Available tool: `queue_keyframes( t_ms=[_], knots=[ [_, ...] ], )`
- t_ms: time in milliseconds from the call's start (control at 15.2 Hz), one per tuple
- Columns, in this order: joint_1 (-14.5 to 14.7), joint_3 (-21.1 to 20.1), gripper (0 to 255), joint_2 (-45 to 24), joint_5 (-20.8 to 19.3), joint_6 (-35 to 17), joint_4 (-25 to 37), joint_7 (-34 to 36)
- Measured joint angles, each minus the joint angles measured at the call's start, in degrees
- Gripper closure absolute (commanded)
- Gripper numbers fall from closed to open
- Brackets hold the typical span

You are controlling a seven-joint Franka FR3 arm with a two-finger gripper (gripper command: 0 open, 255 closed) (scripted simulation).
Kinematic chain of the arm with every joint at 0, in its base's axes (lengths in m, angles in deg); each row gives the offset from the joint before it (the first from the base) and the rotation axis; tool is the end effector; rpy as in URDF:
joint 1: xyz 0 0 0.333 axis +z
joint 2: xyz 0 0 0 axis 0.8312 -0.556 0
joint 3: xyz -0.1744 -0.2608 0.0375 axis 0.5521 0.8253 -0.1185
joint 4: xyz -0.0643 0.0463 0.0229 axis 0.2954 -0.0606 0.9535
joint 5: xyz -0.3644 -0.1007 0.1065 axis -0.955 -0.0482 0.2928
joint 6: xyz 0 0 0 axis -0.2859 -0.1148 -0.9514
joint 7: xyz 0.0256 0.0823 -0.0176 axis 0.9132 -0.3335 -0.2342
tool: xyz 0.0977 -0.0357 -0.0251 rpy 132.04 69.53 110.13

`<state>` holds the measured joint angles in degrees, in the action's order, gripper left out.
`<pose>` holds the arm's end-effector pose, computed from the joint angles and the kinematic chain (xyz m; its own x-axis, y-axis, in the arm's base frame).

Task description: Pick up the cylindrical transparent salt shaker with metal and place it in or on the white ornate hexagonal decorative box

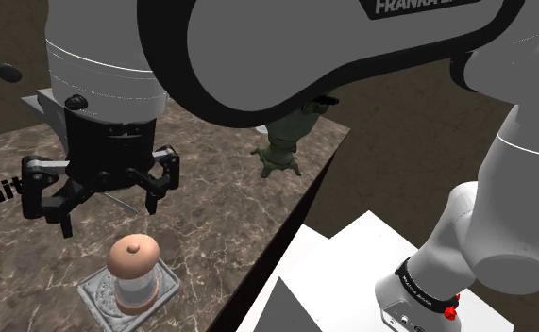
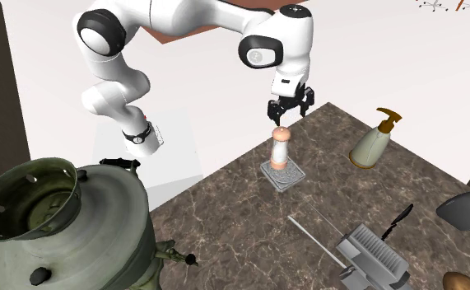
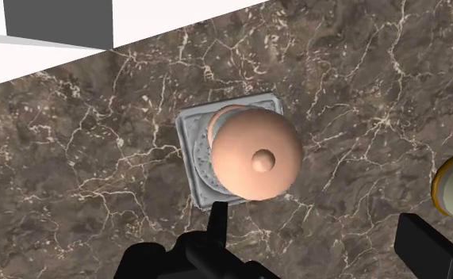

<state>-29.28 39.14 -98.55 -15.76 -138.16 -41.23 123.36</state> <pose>0.3431 0.5469 0.4950 0.9994 0.0203 0.0270 0.0244 -0.9863 -0.1632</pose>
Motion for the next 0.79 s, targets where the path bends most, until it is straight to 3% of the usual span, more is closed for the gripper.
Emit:
queue_keyframes(
  t_ms=[396, 792],
  knots=[
    [-0.6, -0.3, 0, 2.2, 1.4, 5.7, 3.9, -0.9],
    [-0.6, -0.3, 0, 2.0, 1.4, 6.5, 4.7, -0.9]
  ],
)
